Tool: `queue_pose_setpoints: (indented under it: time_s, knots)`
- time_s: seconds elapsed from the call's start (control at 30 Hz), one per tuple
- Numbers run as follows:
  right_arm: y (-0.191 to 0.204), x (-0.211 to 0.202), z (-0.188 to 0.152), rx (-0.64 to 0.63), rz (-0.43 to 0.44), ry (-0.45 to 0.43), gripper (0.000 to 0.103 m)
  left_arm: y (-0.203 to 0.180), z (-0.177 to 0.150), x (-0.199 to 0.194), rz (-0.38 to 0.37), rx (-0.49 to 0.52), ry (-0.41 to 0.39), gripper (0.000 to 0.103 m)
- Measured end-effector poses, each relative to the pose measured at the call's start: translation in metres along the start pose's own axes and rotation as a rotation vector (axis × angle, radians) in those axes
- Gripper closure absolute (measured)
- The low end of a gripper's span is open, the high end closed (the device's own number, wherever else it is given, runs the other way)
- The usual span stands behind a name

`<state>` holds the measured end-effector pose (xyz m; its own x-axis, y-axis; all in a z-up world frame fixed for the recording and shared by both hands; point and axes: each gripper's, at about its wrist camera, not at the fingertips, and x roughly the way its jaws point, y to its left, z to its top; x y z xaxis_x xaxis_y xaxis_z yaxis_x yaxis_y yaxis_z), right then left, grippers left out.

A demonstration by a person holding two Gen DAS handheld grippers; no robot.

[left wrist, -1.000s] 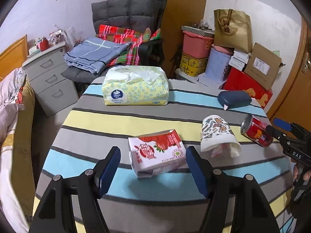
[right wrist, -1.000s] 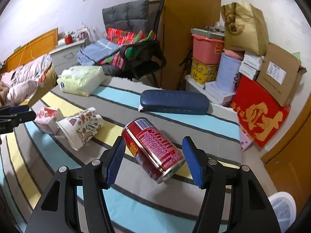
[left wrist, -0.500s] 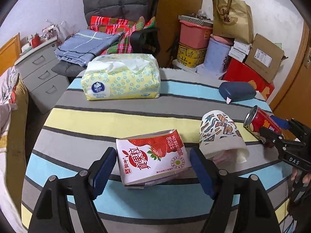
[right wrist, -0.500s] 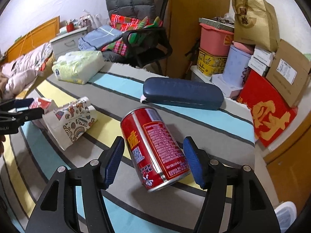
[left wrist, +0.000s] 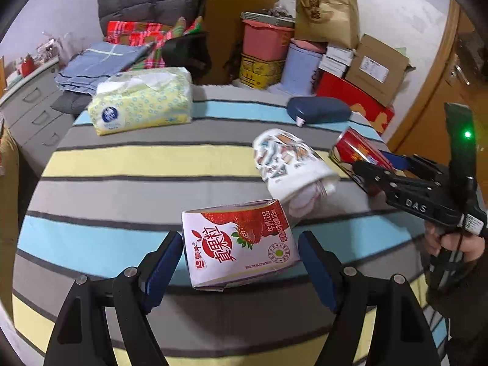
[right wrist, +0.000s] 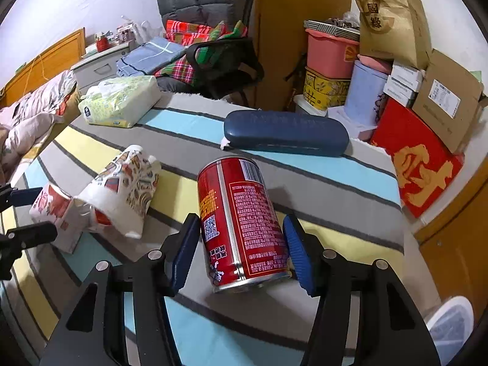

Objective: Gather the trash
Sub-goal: 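Grasp the pink strawberry milk carton with the left tool while the right tool grasps the red can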

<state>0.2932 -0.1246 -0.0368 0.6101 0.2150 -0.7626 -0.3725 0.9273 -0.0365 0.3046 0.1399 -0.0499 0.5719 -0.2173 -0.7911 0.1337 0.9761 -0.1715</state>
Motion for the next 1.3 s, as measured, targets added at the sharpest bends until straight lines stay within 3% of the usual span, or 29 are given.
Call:
queue_pose_setpoints:
  time_s: [0.17, 0.33, 0.5, 0.97, 1.3]
  knots:
    - [-0.004, -0.005, -0.007, 0.061, 0.005, -0.001, 0.045, -0.010, -0.016, -0.007, -0.041, -0.023, 0.015, 0.025]
    - [-0.006, -0.012, -0.016, 0.095, 0.007, -0.001, 0.045, -0.029, -0.032, -0.014, -0.087, 0.026, 0.027, 0.025]
    - [-0.001, -0.020, -0.024, 0.106, 0.003, -0.006, 0.046, -0.032, -0.035, -0.012, -0.073, 0.000, 0.028, 0.024]
    - [0.002, -0.034, -0.044, 0.167, 0.004, -0.021, 0.046, -0.055, -0.038, 0.008, 0.060, 0.040, 0.026, 0.025]
    - [0.003, -0.050, -0.057, 0.206, 0.013, -0.054, 0.047, -0.065, -0.042, -0.018, 0.043, 0.034, -0.037, 0.027]
